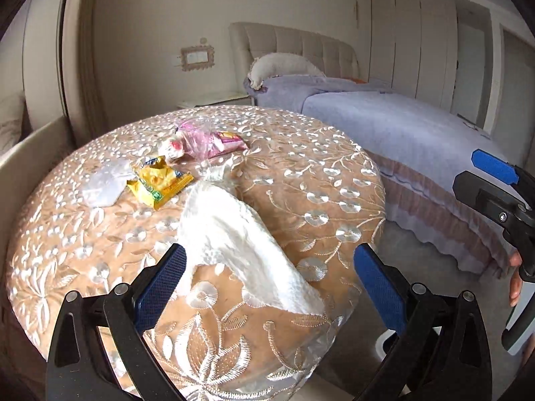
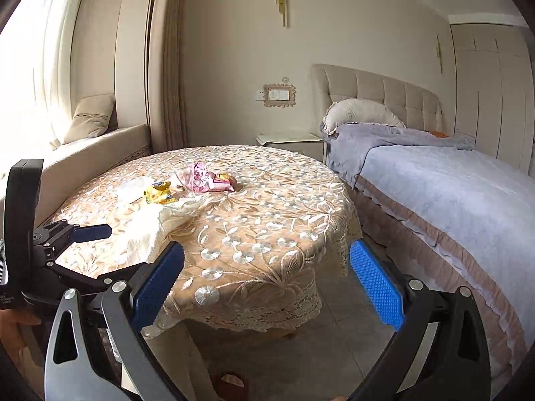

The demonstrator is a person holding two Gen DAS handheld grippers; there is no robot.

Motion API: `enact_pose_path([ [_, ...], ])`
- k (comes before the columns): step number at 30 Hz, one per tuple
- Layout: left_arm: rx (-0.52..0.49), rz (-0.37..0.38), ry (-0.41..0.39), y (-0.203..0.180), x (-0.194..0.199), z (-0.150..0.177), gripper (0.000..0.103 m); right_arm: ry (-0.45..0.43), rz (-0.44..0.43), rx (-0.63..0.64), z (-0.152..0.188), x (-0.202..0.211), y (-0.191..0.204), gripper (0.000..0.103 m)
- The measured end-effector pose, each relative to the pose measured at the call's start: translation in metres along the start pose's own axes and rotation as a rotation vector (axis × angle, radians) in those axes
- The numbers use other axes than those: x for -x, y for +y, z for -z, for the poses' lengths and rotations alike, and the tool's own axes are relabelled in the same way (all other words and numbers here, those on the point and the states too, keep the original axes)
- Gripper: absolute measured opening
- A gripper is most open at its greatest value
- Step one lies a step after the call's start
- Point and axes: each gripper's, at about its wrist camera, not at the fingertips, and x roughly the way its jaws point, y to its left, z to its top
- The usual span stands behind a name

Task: Collect trash
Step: 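Grasp the white tissue with the left tool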

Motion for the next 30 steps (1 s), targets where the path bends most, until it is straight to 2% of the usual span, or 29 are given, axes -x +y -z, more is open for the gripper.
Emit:
enact_pose_path([
  [4,0.081,0.002,0.062,0.026,-0.022,-0.009,0.099,0.002,-0.019,0.034,-0.012,-0.022,0.013,0.099],
  [7,0.125,0.055,0.109,0.036,-0.044,-0.016,0.099,-0.001,-0.033,0.045,-0.021,-0.036,0.021,0.099],
  [12,0.144,0.088,0.173,0.043,-0.069,-0.021,0.097,0.019,-0.060,0.051,-0.032,-0.061,0.030,0.099],
  [13,0.140,0.096,0.190,0.044,-0.074,-0.020,0.089,0.023,-0.064,0.055,-0.034,-0.065,0.032,0.099],
  [14,0.132,0.096,0.195,0.045,-0.077,-0.020,0.075,0.026,-0.068,0.060,-0.036,-0.070,0.034,0.099],
  [15,0.110,0.081,0.192,0.044,-0.078,-0.021,0.067,0.030,-0.073,0.065,-0.038,-0.075,0.037,0.099],
  [16,0.100,0.087,0.200,0.045,-0.079,-0.022,0.046,0.035,-0.080,0.069,-0.040,-0.080,0.040,0.099],
  [17,0.106,0.103,0.197,0.048,-0.079,-0.024,0.031,0.040,-0.085,0.072,-0.043,-0.085,0.043,0.099],
  [18,0.117,0.118,0.192,0.053,-0.076,-0.024,0.027,0.042,-0.090,0.076,-0.046,-0.091,0.046,0.099],
  [19,0.118,0.117,0.182,0.057,-0.074,-0.025,0.026,0.043,-0.096,0.080,-0.048,-0.096,0.050,0.099],
  [22,0.099,0.054,0.133,0.068,-0.058,-0.031,0.026,0.047,-0.119,0.098,-0.056,-0.110,0.062,0.099],
  [30,0.129,-0.050,0.014,0.108,-0.020,-0.053,0.026,0.063,-0.166,0.164,-0.073,-0.148,0.099,0.099],
])
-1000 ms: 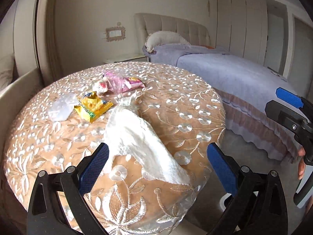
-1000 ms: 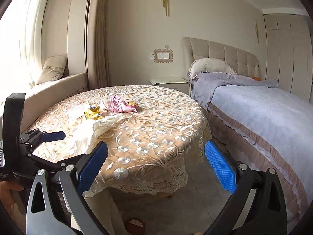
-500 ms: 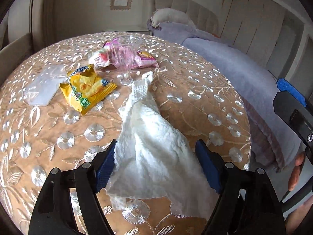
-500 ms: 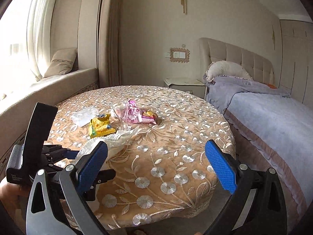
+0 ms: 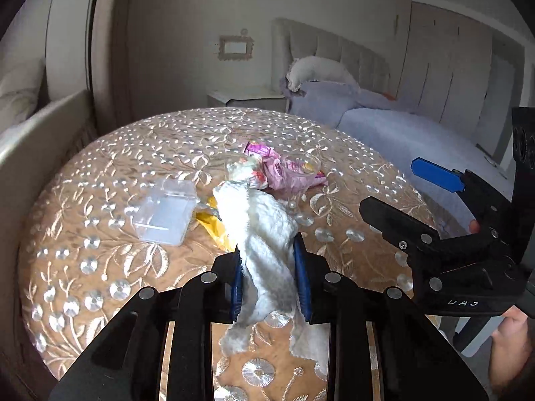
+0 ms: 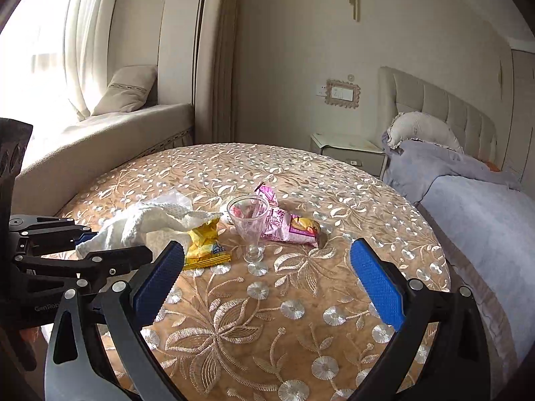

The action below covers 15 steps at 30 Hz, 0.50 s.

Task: Collect trash
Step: 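Grasp the white tissue with the left tool, then lift the tissue with the left tool while the right tool grasps the clear glass cup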

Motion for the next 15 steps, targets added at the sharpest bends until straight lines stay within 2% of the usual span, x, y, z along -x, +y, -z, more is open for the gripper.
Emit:
enact_pose_path([
  [5,0.020,-0.042,-0.037,0.019,0.006,-0.008,0.026,0.051,-0.005,0.003,-0.012,-0.032,0.007,0.099],
  [15,0.069,-0.066,-0.057,0.046,0.002,-0.009,0.026,0.177,-0.002,0.001,-0.019,-0.087,0.013,0.099],
])
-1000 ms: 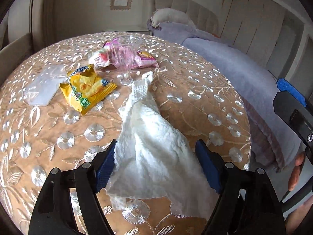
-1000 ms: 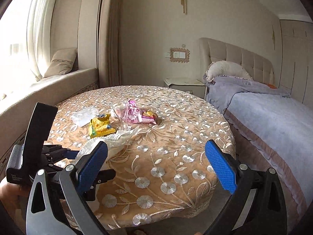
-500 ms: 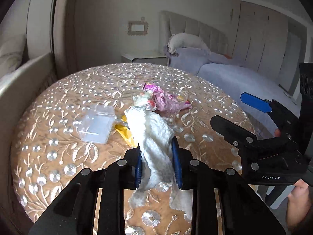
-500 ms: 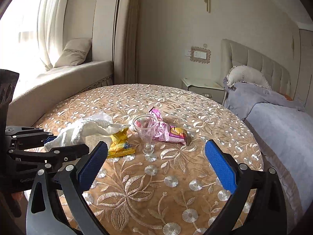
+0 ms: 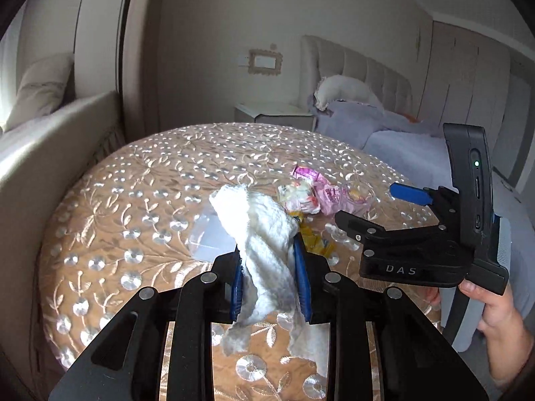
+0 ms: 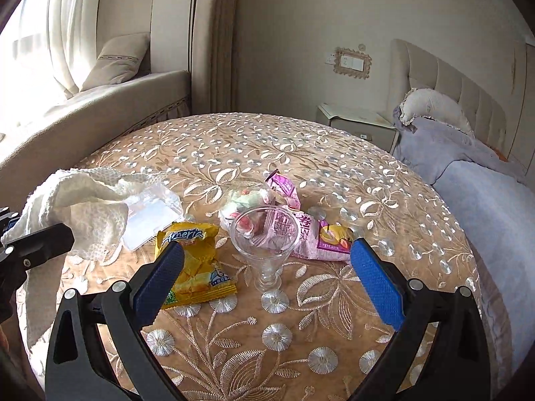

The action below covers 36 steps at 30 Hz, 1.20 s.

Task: Collect trash
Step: 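Lift the tissue with the left tool while the right tool grasps the clear glass cup, then carry the tissue and glass cup to the white bin and release both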

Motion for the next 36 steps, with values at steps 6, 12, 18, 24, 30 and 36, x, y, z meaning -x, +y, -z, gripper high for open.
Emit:
enact_pose_path([
  [6,0.016,0.024,0.003,0.006,-0.004,0.000,0.026,0.068,-0.002,-0.005,-0.001,-0.026,0.001,0.080],
  [12,0.017,0.034,0.007,0.006,-0.004,0.002,0.026,0.089,-0.023,-0.036,0.001,-0.031,-0.002,0.034],
  [18,-0.005,0.037,0.001,-0.002,0.003,0.003,0.026,-0.009,-0.031,-0.026,-0.001,0.010,-0.005,0.034],
  [24,-0.043,0.070,-0.030,-0.029,0.024,0.002,0.026,-0.123,-0.034,-0.037,0.003,0.082,-0.015,0.034],
  [30,-0.102,0.165,-0.048,-0.072,0.041,0.011,0.026,-0.195,0.007,-0.056,0.027,0.150,-0.027,0.034],
  [36,-0.169,0.291,-0.017,-0.121,0.049,0.039,0.026,-0.212,0.080,-0.114,0.073,0.204,-0.045,0.034],
])
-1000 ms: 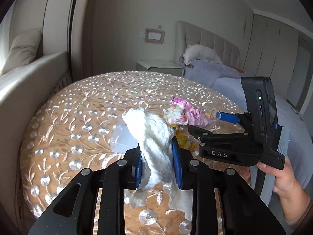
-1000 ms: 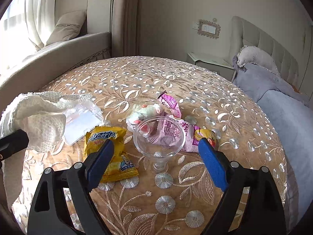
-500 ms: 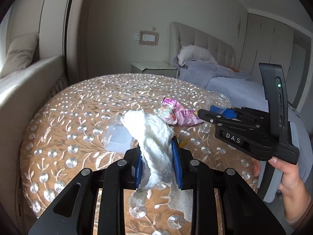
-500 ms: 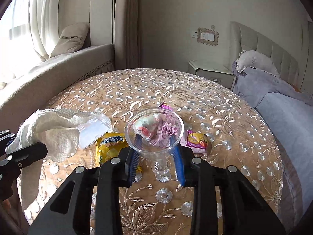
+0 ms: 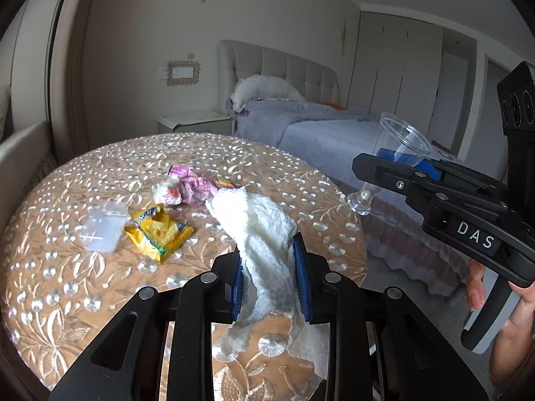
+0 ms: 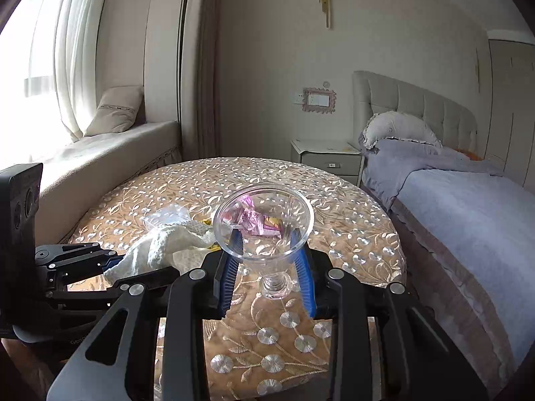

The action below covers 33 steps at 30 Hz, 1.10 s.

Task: Collect trash
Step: 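Carry the tissue and glass cup to the white bin and release both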

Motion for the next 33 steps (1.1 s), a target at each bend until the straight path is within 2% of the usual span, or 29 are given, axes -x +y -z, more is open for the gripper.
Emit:
enact_pose_path([
  [5,-0.067,0.098,0.043,-0.045,-0.003,0.022,0.026,0.018,0.066,-0.041,0.043,0.038,-0.014,0.034],
  [11,-0.124,0.189,0.112,-0.094,-0.007,0.053,0.026,0.086,0.171,-0.107,0.090,0.069,-0.038,0.034],
  [19,-0.202,0.344,0.251,-0.159,-0.033,0.098,0.026,0.165,0.291,-0.170,0.137,0.102,-0.075,0.034],
  [26,-0.262,0.463,0.398,-0.206,-0.069,0.137,0.026,0.210,0.339,-0.223,0.172,0.114,-0.101,0.034],
  [33,-0.301,0.511,0.520,-0.236,-0.101,0.164,0.026,0.253,0.353,-0.268,0.198,0.112,-0.122,0.034],
])
